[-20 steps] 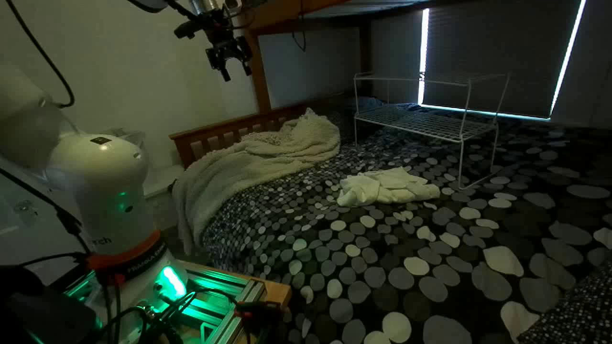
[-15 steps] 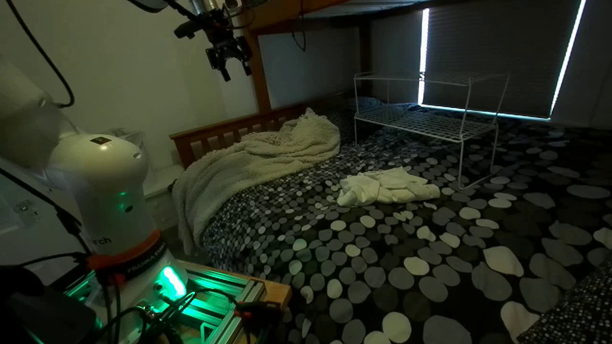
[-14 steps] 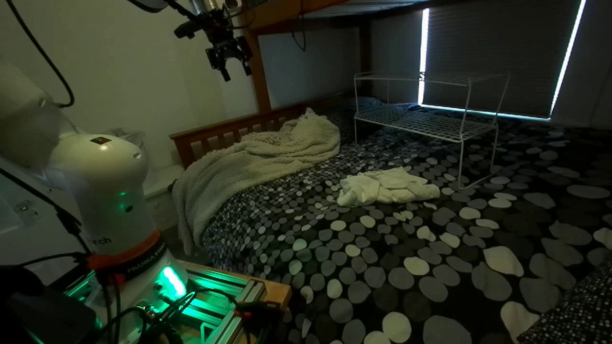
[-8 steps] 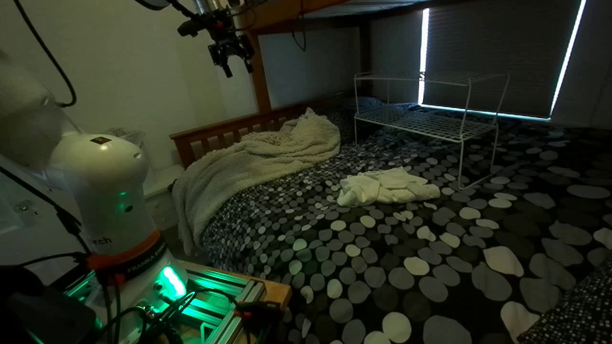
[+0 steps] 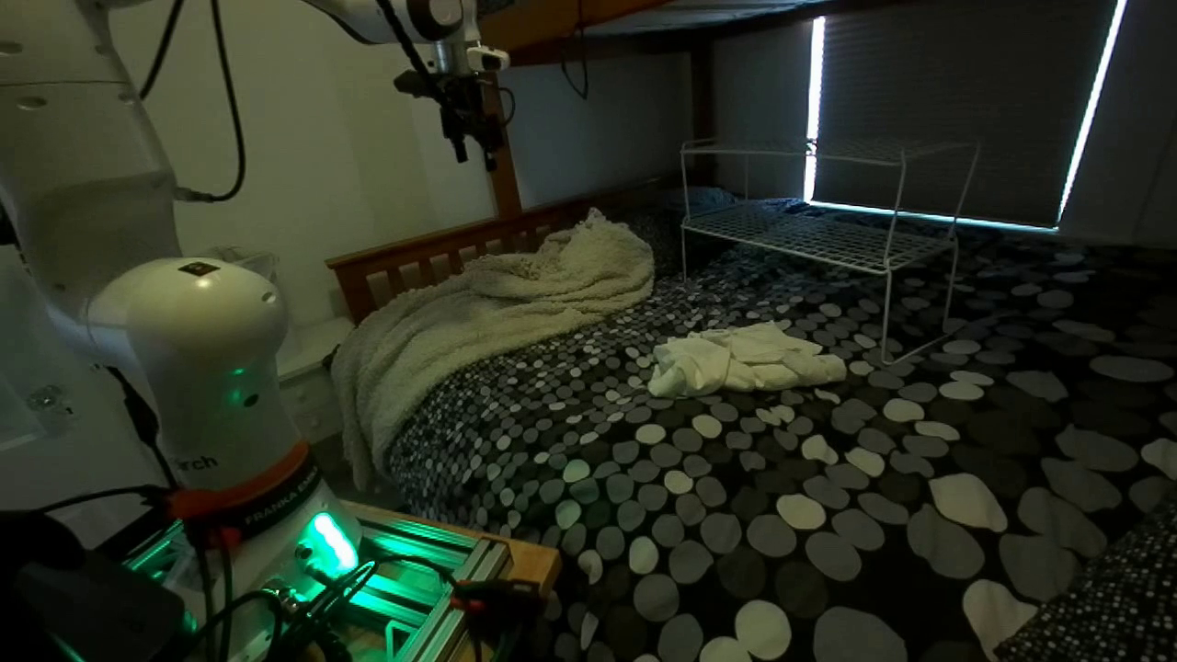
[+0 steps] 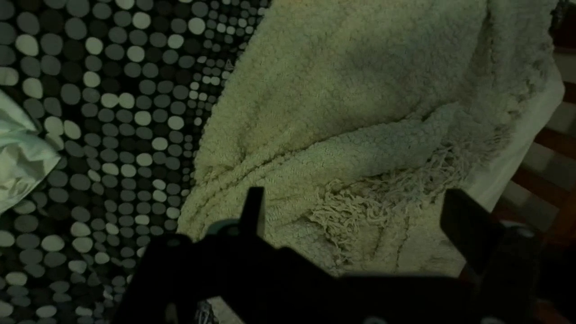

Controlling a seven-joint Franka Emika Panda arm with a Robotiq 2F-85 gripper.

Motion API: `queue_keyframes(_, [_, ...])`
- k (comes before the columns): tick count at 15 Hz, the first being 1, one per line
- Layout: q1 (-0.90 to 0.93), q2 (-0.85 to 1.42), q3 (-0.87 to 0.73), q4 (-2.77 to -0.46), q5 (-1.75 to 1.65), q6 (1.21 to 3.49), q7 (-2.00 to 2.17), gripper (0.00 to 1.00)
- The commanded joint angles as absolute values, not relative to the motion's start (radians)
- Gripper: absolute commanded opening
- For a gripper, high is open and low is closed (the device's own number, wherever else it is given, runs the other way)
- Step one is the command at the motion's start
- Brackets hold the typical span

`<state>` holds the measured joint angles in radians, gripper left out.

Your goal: Spread the fleece out on the bed

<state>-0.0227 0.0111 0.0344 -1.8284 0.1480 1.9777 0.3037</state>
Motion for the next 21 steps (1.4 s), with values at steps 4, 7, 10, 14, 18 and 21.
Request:
queue_keyframes(4, [0.090,0.442,0.017,-1.441,0.094,1.944,0.757,1.00])
queue_keyframes(7, [0.151,0.589,-0.015,-1.277,0.006,1.908,0.901,1.00])
queue_keyframes(10, [0.146,0.571,-0.004,-1.318,0.013,1.925,0.839,1.00])
queue_keyframes(14, [0.153,0.613,-0.011,-1.244,0.005,1.889,0.840,1.00])
queue_keyframes(18, [0.147,0.626,-0.011,-1.226,0.017,1.891,0.846,1.00])
queue_keyframes(21, [0.125,0.705,0.008,-1.182,0.095,1.900,0.846,1.00])
